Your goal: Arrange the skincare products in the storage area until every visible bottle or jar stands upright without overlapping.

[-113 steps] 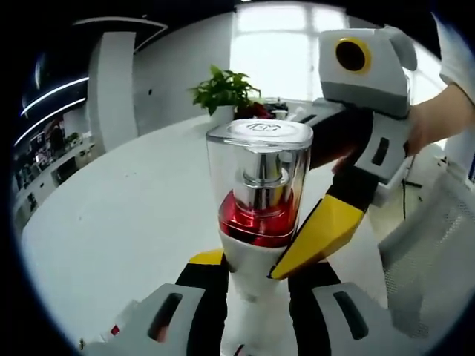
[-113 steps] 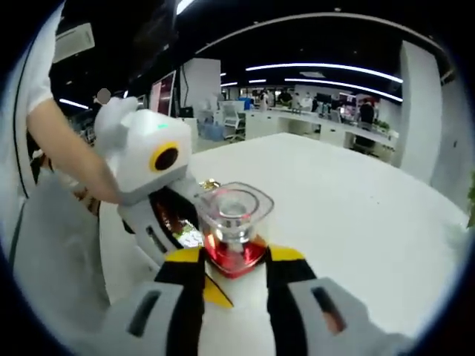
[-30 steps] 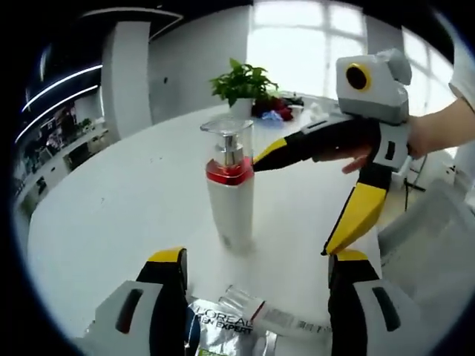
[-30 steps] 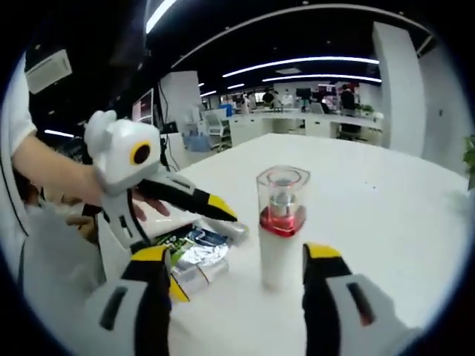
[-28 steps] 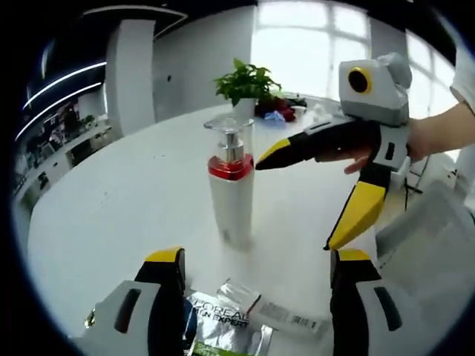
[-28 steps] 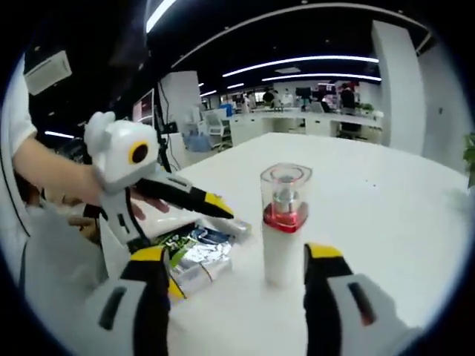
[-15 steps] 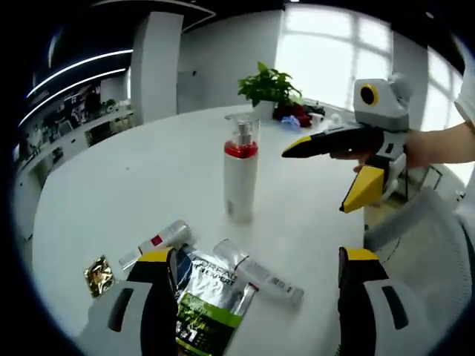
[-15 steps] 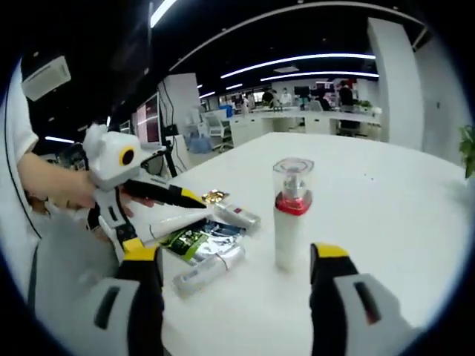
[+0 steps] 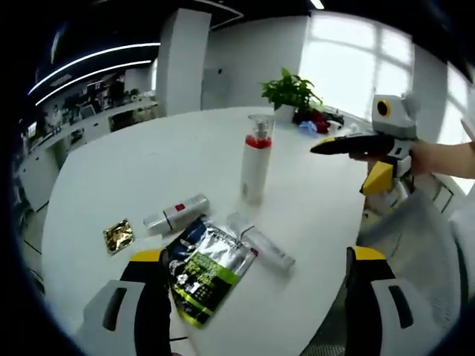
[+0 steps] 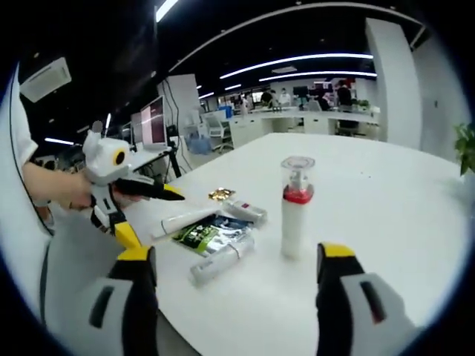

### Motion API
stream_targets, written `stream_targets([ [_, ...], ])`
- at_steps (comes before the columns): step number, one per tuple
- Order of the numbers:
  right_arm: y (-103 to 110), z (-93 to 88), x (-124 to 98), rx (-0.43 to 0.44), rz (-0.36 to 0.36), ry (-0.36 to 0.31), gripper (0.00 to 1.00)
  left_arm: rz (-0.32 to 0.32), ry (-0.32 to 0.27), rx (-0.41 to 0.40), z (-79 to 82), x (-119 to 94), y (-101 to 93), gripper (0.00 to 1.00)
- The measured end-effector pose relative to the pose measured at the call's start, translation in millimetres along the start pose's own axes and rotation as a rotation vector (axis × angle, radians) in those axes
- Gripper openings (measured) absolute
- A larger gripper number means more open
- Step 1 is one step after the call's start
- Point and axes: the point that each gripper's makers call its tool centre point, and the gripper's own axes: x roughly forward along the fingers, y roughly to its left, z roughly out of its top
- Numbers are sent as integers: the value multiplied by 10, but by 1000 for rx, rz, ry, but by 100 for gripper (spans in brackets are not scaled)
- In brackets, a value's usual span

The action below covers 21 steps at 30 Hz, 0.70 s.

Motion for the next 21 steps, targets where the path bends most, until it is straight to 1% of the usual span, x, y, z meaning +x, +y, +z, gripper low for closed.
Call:
stream_targets([
  [6, 58, 20, -84, -21, -1, -1, 92, 29, -3, -16, -66, -197, 14, 97],
  [13, 59, 19, -179, -4, -17, -4, 94, 84, -15, -55, -118, -420, 94, 97],
  [16, 71, 15, -214, -2, -24, -3, 94, 104, -30, -67, -136, -504, 107, 97],
  [21, 112, 6, -268, -2, -31, -6, 95, 131, -18, -69, -213, -617, 105, 97],
])
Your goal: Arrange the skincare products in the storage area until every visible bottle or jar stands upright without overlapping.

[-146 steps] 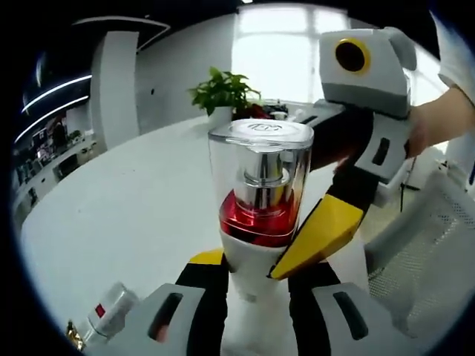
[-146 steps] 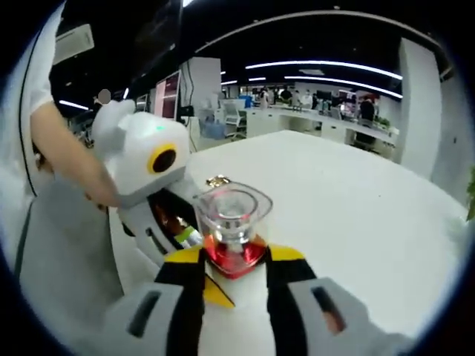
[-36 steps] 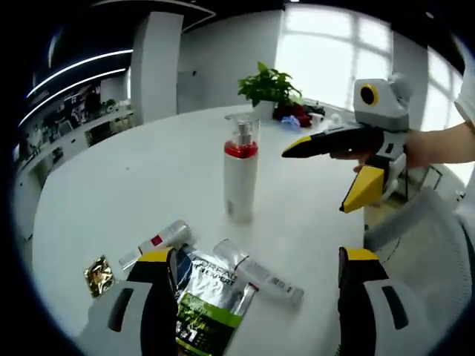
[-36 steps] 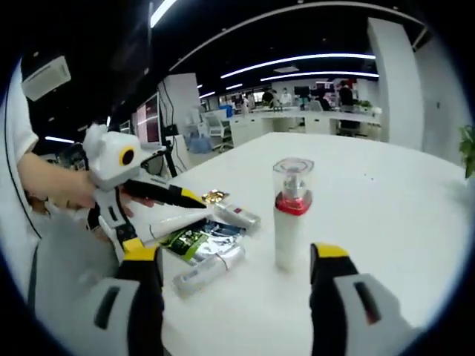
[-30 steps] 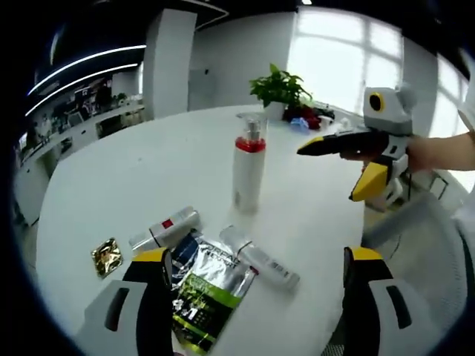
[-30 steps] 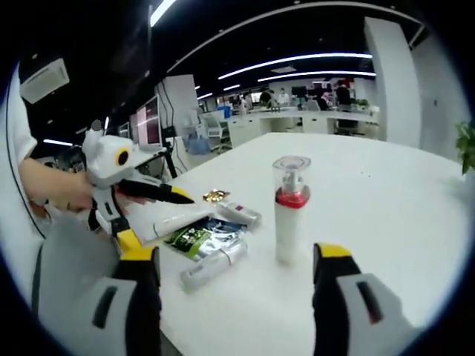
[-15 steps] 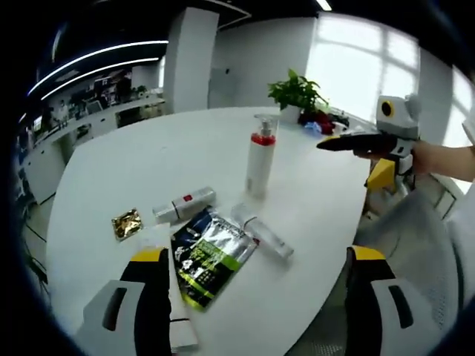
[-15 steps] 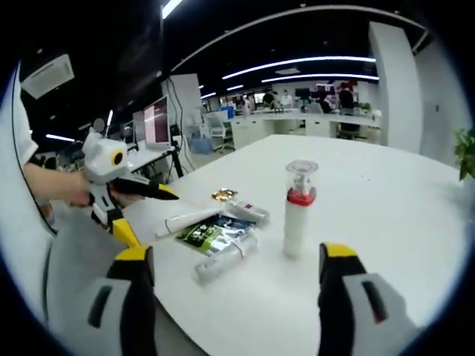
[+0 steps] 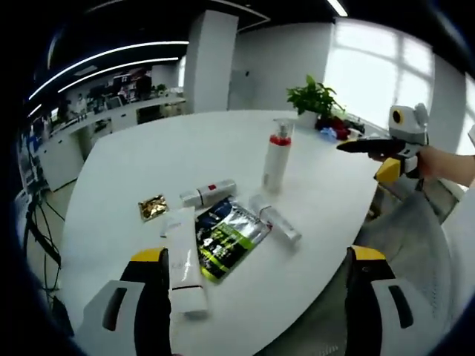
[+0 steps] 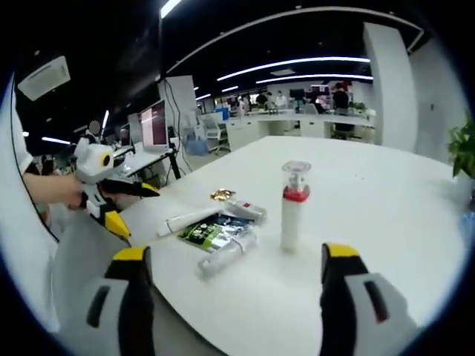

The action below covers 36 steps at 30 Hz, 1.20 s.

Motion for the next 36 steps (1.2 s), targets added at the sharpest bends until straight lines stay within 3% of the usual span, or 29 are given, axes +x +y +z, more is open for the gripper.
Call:
stream_targets([
  [8, 64, -51, -109, 22, -14, -9, 95, 31, -10, -17, -49, -140, 17, 97],
  [28, 0, -126, -265, 65, -50, -23, 94, 66, 21, -31, -130, -175, 7, 97],
  [36, 19, -114, -235, 65, -45, -26, 93, 85, 97, -9, -188, -100, 135, 96],
])
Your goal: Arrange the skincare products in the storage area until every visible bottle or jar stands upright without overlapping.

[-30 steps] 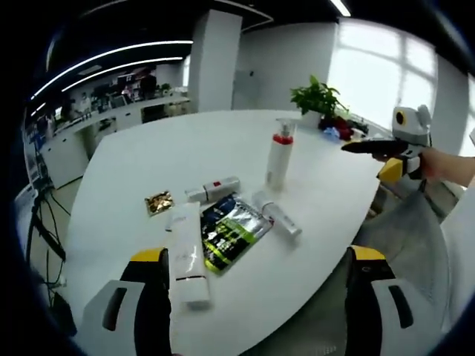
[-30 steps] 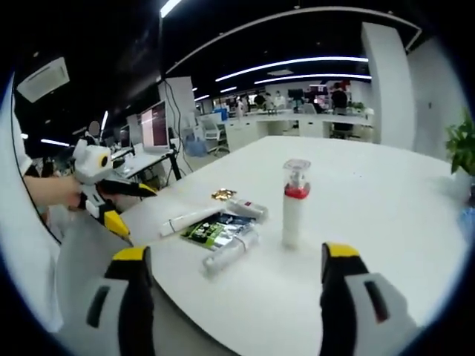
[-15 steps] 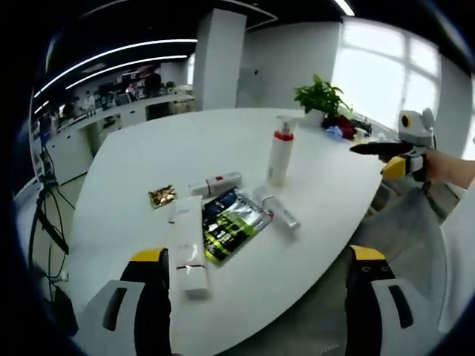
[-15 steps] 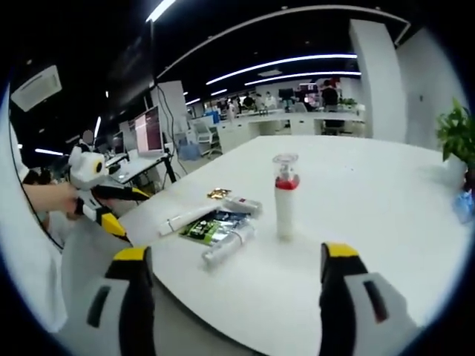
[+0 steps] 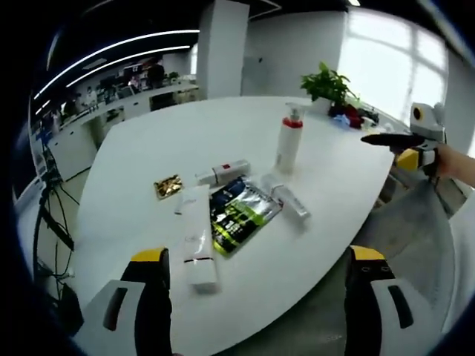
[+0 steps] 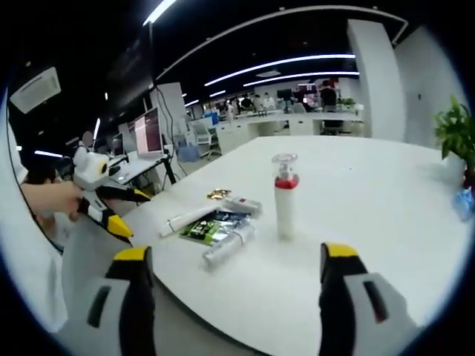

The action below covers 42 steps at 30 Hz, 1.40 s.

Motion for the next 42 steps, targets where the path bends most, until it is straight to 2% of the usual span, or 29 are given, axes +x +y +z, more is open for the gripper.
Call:
stream_targets([
  [12, -44, 39, 82, 3, -1, -1, 93, 13, 90, 12, -21, 167, 198, 88],
  [20, -124, 22, 130, 13, -11, 12, 93, 14, 160, 10, -31, 367, 320, 81],
  [24, -171, 15, 153, 20, -18, 18, 92, 20, 217, 14, -62, 481, 386, 77],
  [34, -159, 3, 202, 28, -14, 23, 92, 36, 280, 29, -19, 727, 550, 70],
  [37, -154, -18, 214, 32, -11, 26, 92, 43, 305, 23, -5, 803, 612, 66],
  [42, -179, -39, 222, 42, -16, 28, 92, 41, 331, 8, 19, 913, 685, 49],
])
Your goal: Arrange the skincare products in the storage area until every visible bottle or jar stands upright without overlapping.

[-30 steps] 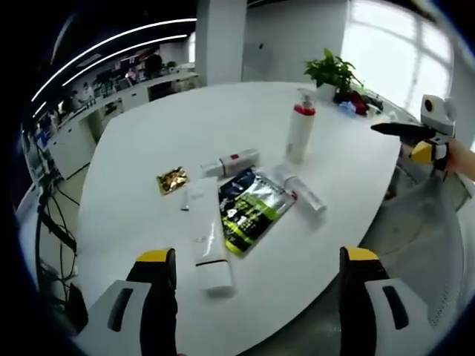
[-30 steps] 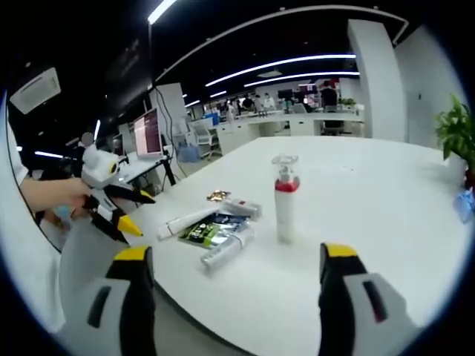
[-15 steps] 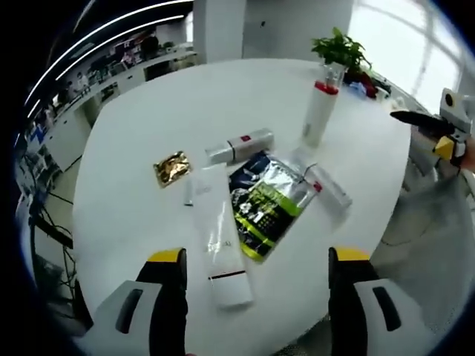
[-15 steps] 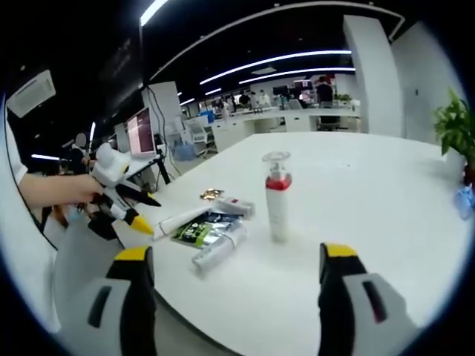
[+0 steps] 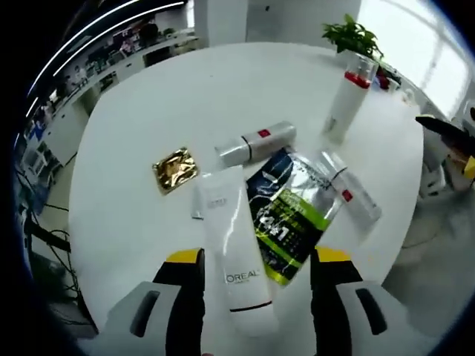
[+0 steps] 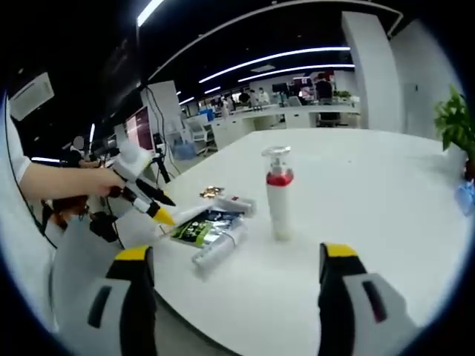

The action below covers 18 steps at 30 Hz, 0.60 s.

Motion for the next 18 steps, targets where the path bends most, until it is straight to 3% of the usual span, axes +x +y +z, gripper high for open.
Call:
stream_targets([
  [18, -58, -88, 27, 26, -10, 20, 92, -1, 91, 2, 58, 341, 170, 41],
])
